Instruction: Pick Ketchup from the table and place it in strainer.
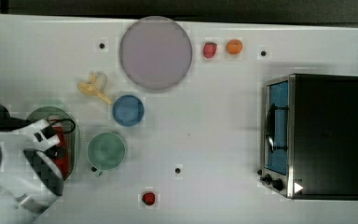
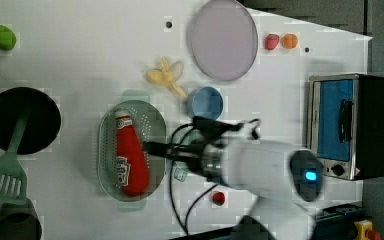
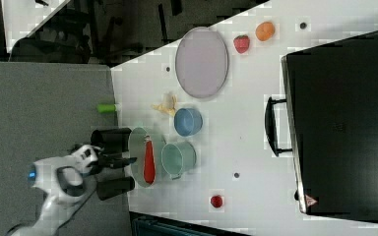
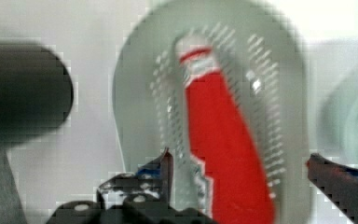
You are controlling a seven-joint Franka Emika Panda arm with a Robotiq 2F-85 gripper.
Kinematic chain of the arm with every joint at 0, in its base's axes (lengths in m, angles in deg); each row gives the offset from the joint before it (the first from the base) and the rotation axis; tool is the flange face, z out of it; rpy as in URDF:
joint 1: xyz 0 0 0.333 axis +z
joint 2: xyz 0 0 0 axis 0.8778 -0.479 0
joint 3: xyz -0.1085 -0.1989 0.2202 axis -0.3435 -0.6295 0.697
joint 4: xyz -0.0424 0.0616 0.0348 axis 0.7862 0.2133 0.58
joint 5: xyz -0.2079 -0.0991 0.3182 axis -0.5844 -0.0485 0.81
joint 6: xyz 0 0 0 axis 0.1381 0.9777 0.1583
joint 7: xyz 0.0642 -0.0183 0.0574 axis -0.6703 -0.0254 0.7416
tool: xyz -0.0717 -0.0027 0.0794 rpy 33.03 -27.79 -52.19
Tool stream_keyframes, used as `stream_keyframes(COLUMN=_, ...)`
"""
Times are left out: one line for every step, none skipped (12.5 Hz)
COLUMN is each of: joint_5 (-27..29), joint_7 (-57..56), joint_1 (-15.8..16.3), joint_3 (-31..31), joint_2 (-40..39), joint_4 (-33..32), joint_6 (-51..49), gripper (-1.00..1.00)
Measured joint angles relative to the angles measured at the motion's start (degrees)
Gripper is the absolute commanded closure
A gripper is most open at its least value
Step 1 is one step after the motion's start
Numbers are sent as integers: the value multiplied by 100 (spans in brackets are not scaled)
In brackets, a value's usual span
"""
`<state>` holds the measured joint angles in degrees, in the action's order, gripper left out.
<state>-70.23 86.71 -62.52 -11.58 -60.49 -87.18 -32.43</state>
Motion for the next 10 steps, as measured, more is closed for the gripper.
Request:
stream_keyframes(joint_5=148, joint_7=12, joint_1=-151, joint_3=53, joint_2=399, joint_4=145, joint_6=-397, gripper=-100)
stream_keyframes(joint_5=313, joint_7=20, joint_1=-317, joint_3=92, joint_2=760, joint_4=358, joint_6=-845, gripper=-100)
stream_keyframes(joint_5=499, joint_7=20, joint_1=-457, joint_3=73, joint_2=1037, joint_4=615, joint_6=-1304, gripper=-100)
stream_keyframes(joint_5=742, joint_7=20, joint_1=-616, joint_3=56, joint_2=1228, joint_4=918, joint_6=-1788, gripper=-100)
stream_keyframes(joint_5=892, joint_7=22, joint_1=-741, joint_3=3, joint_2=1308, joint_4=1270, joint_6=-2368, gripper=-100)
stream_keyframes(joint_5=1003, joint_7=25, joint_1=-839, joint_3=-129, joint_2=1369, joint_4=1589, joint_6=-2793, gripper=-100)
stream_keyframes(joint_5=1046, joint_7=26, joint_1=-938, joint_3=-299, joint_2=1426, joint_4=1869, joint_6=-3157, gripper=-100)
stream_keyframes(joint_5=1102, joint_7=27, joint_1=-1021, joint_3=-532, joint_2=1457, joint_4=2154, joint_6=-3529, gripper=-100)
stream_keyframes(joint_5=1102, joint_7=27, joint_1=-1064, joint_3=-859, joint_2=1457, joint_4=2468, joint_6=-3957, gripper=-100)
stream_keyframes(joint_5=1102, joint_7=26, joint_1=-1180, joint_3=-1169, joint_2=1469, joint_4=2714, joint_6=-4313, gripper=-100)
